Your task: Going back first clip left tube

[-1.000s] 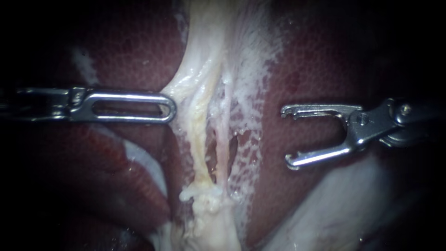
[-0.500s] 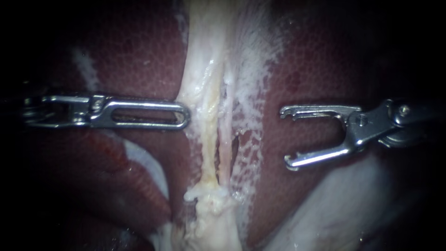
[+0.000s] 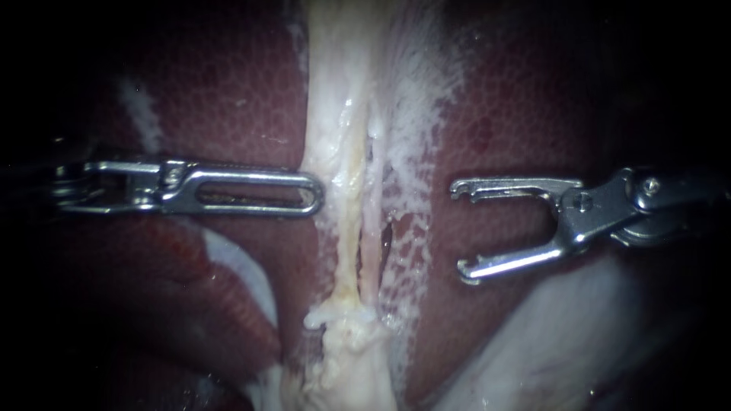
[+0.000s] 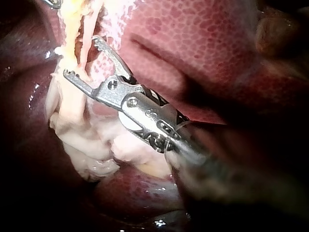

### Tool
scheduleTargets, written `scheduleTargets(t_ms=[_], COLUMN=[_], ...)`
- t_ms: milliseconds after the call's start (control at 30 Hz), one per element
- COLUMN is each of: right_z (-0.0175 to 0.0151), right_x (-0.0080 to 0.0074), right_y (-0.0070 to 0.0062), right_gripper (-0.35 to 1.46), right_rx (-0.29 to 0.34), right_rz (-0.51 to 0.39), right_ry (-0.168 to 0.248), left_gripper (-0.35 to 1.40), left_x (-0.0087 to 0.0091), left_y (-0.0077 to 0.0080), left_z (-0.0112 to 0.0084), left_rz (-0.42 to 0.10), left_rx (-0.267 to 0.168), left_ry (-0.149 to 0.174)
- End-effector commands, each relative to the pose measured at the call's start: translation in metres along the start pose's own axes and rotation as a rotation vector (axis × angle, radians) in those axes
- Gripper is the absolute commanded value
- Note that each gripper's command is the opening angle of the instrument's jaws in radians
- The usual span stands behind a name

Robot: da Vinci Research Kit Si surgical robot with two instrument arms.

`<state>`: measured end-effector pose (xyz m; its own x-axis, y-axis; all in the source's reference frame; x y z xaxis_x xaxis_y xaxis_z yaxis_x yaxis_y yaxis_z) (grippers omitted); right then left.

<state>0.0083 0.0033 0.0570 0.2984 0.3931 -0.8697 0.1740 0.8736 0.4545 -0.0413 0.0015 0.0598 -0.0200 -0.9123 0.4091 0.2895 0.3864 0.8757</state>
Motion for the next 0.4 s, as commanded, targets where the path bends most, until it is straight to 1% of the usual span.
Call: scheduleTargets(t_ms=[33, 400], right_z=[0.0000, -0.0001], right_x=[0.0000, 0.0000], right_y=[0.0000, 0.0000], right_gripper=[0.60, 0.60], right_rx=[0.000, 0.000], right_rz=[0.000, 0.000], right_ry=[0.000, 0.000], left_gripper=[-0.35, -0.35], left_x=[0.0000, 0.0000], left_y=[0.0000, 0.0000], left_z=[0.0000, -0.0001], left_rz=[0.000, 0.000], left_rx=[0.000, 0.001], left_ry=[0.000, 0.001])
